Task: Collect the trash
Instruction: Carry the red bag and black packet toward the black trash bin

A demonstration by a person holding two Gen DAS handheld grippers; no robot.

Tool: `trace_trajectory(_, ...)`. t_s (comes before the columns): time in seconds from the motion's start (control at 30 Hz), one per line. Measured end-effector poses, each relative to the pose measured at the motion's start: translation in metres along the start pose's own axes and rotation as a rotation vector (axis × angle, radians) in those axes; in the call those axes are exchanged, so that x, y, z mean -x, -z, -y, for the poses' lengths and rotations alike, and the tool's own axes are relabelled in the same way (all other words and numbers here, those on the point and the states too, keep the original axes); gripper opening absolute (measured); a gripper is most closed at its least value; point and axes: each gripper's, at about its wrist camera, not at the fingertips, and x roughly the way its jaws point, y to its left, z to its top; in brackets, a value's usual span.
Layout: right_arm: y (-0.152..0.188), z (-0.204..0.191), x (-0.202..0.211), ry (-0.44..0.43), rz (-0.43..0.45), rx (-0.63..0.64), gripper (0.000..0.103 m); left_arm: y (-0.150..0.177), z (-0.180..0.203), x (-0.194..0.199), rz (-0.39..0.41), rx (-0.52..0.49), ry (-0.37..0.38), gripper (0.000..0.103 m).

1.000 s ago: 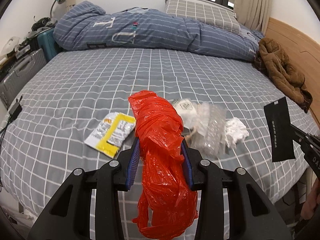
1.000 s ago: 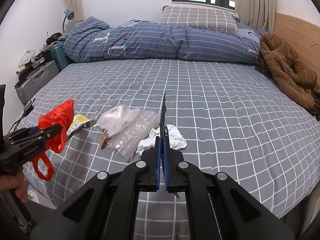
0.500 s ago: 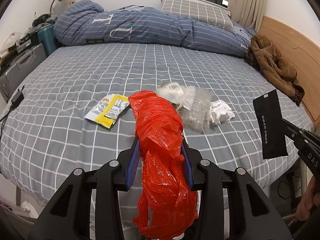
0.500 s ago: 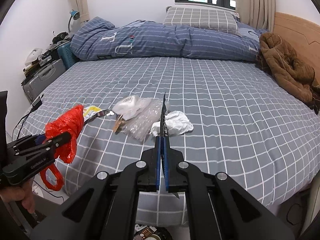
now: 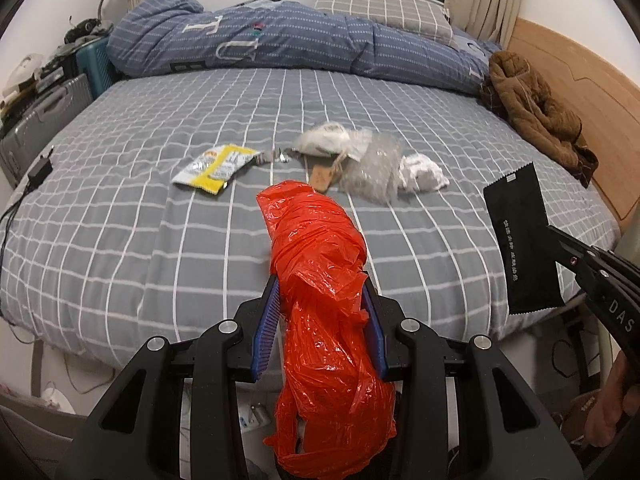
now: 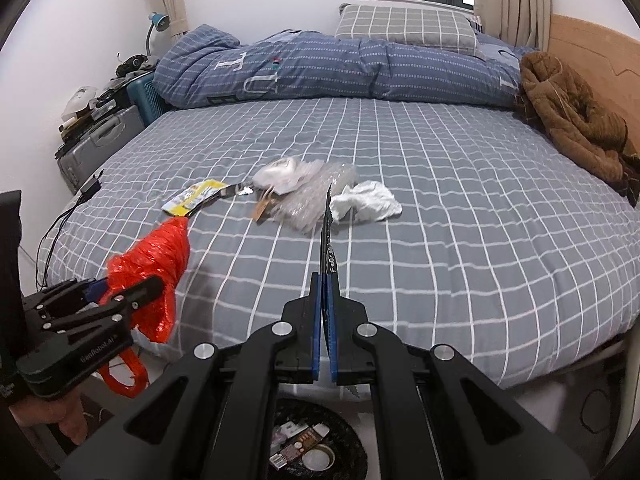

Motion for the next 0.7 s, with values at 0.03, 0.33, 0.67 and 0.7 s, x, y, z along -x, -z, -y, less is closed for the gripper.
trace_trajectory(0.03,0.004,-0.002,0.003,-0.003,-0.002,-0.001,0.002,0.003,0.0,0.001,-0.002,0.001,0.001,0.037)
trace_trajectory(0.33,0.034,-0.014,0.015,-0.022,-0.031,-0.008,0.002,0.036,0.005,0.012,-0.037,-0.005,0.004,0.037)
trace_trajectory(0.67,0.068,-0.022,0.023,-0.036,-0.073,-0.019,0.002,0.074,0.006,0.015,-0.09,0.004,0.003,0.037)
trace_trajectory(0.7,0.072,-0.022,0.024,-0.036,-0.078,-0.018,0.002,0.077,0.006,0.016,-0.094,0.005,0.002,0.037)
